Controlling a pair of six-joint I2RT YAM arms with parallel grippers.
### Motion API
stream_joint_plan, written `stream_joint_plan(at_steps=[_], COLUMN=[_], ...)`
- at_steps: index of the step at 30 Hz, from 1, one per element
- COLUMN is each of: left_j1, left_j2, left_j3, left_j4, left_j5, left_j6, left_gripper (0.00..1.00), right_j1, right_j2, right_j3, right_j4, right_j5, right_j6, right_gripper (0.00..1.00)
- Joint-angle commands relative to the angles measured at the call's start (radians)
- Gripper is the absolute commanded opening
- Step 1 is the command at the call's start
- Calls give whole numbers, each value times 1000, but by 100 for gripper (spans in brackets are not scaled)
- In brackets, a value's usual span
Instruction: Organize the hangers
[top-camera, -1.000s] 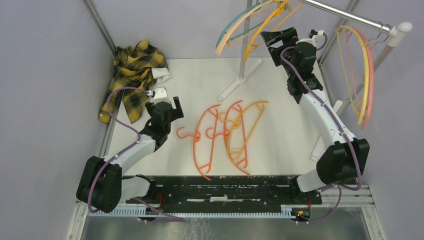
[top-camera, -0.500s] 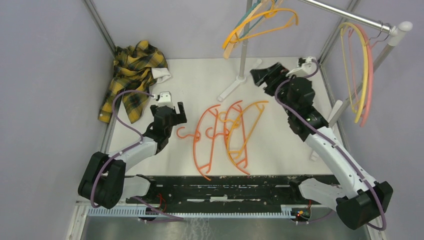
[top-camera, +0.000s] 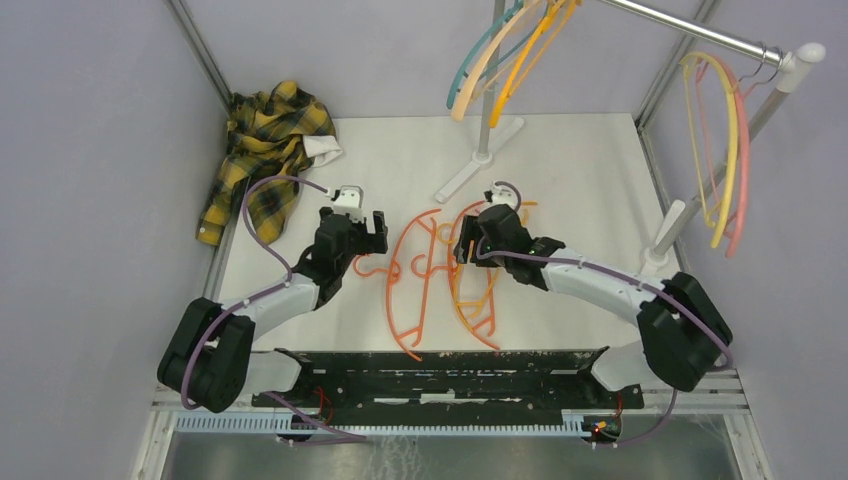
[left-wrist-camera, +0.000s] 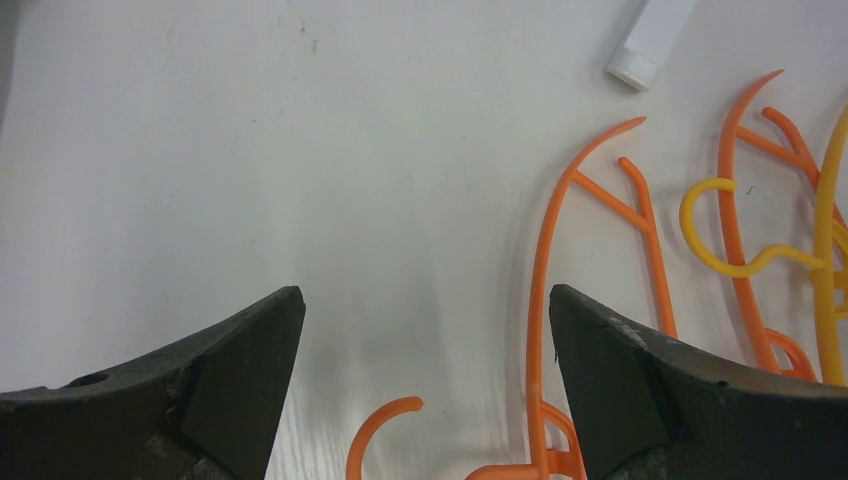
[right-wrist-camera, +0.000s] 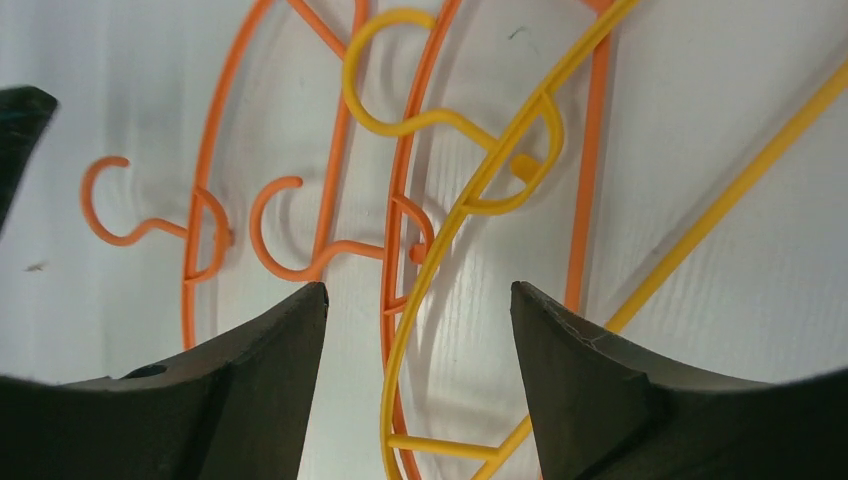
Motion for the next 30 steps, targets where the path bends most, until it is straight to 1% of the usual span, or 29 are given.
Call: stream_joint_plan(at_steps=[1,4,6,9,13,15,18,19,21,30], left_j1=[-4,-4,-5,-5,-5,-4,-5,-4,-5,-4], left_j2=[-4,3,9,15,20,19,17,17,17,-8], left_j3=[4,6,10,14,16,18,16,16,16,9], left_j4=[66,65,63,58,54,54,53,51,51,50], left_j5=[19,21,18,8,0,-4,-9,-10,-11,-1], left_j6=[51,46,46,44,41,40,37,36,35,24], left_gripper=[99,99,99,99,99,99,99,99,99,99], right_j1=[45,65,77,79,81,81,81,81,81,83], right_j2=[106,184,227,259,257,239,197,179,129,-192], right_j3=[8,13,21,8,-23,-32,-40,-44,-56,-139], right_j4=[107,144,150,171,182,176,155,148,128,12], right_j5=[-15,-32,-36,-38,-15,3,31,42,61,169], right_j6=[36,58,68,92,106,107,107,107,113,125], right_gripper=[75,70,65,54,41,31,7,3,1,1])
